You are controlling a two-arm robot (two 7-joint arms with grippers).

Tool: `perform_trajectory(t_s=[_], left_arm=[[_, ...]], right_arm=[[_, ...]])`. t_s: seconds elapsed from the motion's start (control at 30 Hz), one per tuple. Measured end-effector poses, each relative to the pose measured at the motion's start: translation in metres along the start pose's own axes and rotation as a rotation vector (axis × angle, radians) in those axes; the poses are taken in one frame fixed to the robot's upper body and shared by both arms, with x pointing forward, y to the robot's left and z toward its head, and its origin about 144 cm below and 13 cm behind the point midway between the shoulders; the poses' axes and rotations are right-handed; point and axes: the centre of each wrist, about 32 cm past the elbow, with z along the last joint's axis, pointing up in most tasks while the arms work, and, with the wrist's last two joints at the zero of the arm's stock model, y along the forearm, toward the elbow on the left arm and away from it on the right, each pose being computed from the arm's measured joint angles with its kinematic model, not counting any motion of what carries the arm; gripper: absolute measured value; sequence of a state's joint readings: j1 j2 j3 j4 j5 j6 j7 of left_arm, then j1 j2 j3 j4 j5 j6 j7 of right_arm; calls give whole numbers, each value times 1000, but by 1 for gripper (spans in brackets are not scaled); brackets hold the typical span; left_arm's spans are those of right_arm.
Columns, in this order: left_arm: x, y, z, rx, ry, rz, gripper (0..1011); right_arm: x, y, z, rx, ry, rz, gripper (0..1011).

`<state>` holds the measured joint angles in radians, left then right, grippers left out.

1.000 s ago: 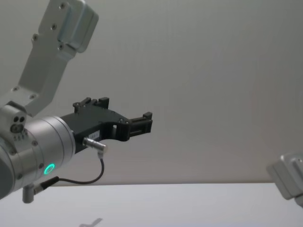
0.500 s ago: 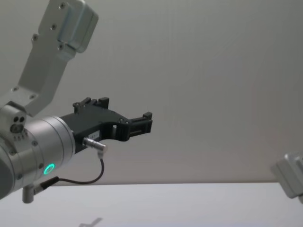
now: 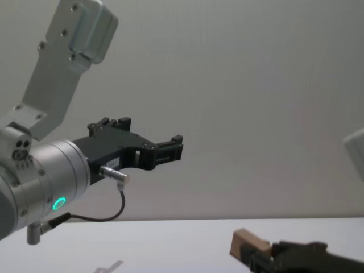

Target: Use the one hand to pick up the stamp and affix it onto the A4 paper.

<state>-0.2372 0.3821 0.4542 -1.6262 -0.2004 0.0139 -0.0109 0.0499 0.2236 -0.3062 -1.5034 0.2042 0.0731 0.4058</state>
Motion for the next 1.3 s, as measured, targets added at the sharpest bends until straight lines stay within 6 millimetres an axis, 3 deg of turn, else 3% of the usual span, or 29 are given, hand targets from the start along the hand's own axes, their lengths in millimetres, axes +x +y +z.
perform_trajectory(t_s=[0.27, 0.53, 1.3], left_arm=[[0, 0, 0, 0, 0, 0, 1001], [0, 0, 0, 0, 0, 0, 1001], [0, 0, 0, 0, 0, 0, 1001]], right_arm=[[3, -8, 14, 53, 7, -1, 220], [14, -24, 14, 63, -10, -23, 220], [54, -73, -17, -11, -69, -174, 220]])
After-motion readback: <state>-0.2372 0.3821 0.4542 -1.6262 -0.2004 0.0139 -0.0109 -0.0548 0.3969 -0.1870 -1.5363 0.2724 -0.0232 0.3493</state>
